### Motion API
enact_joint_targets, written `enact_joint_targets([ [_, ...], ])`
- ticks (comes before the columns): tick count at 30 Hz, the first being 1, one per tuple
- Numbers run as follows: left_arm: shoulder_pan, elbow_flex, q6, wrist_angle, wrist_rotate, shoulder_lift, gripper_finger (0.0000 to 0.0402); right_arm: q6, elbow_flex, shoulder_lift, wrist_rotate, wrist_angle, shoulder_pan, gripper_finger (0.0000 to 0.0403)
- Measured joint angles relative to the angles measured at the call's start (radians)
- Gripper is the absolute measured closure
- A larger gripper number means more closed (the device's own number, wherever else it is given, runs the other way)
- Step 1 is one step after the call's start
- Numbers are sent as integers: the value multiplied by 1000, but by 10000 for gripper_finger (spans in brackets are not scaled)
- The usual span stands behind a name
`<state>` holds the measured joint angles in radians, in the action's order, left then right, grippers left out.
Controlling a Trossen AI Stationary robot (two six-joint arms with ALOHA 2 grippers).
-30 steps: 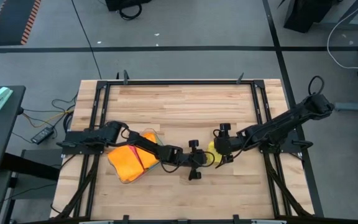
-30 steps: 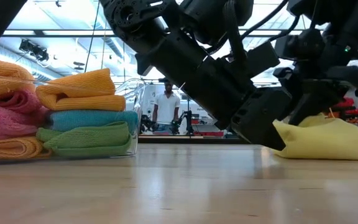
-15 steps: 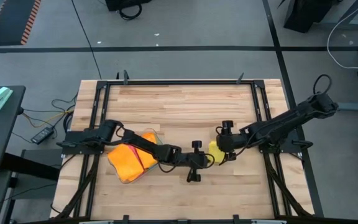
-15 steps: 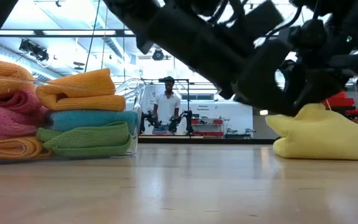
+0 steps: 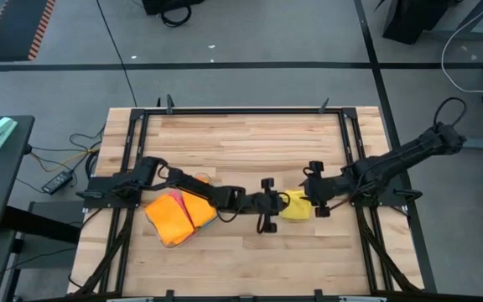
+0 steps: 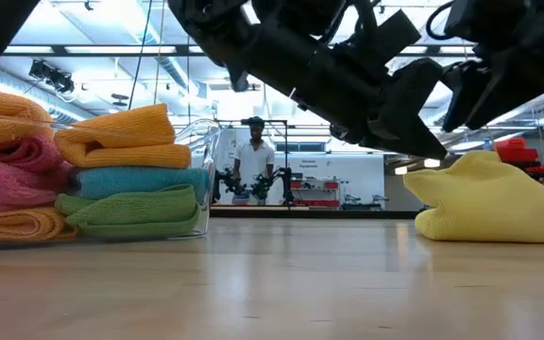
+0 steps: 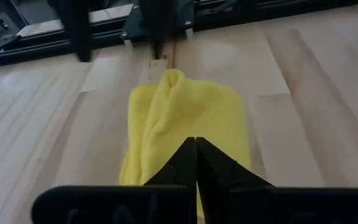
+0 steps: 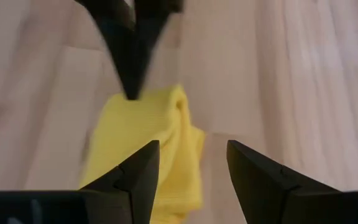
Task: Fold microfiber towels
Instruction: Fold the yellow microfiber cloth
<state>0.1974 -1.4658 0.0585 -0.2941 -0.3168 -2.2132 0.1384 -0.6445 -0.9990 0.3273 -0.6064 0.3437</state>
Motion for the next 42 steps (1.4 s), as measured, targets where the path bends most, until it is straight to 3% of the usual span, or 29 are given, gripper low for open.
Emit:
enact_joint_targets([
  [7, -60, 1, -21, -17, 4, -40, 381, 158, 14, -25, -4, 4, 43, 207],
  [14, -81, 0, -20, -128, 98, -94, 385, 303, 62, -54, -3, 61, 16, 206],
  [20, -79, 0, 0, -183, 104, -114, 394, 355, 62, -75, -7, 74, 5, 167],
  [27, -77, 0, 1, -216, 102, -114, 375, 417, 49, -125, -71, 116, 6, 110],
  [36, -77, 0, 1, -218, 101, -119, 395, 414, 0, -152, -71, 95, 6, 102],
  [42, -75, 0, 2, -198, 101, -119, 377, 460, 0, -247, -44, 29, 6, 102],
])
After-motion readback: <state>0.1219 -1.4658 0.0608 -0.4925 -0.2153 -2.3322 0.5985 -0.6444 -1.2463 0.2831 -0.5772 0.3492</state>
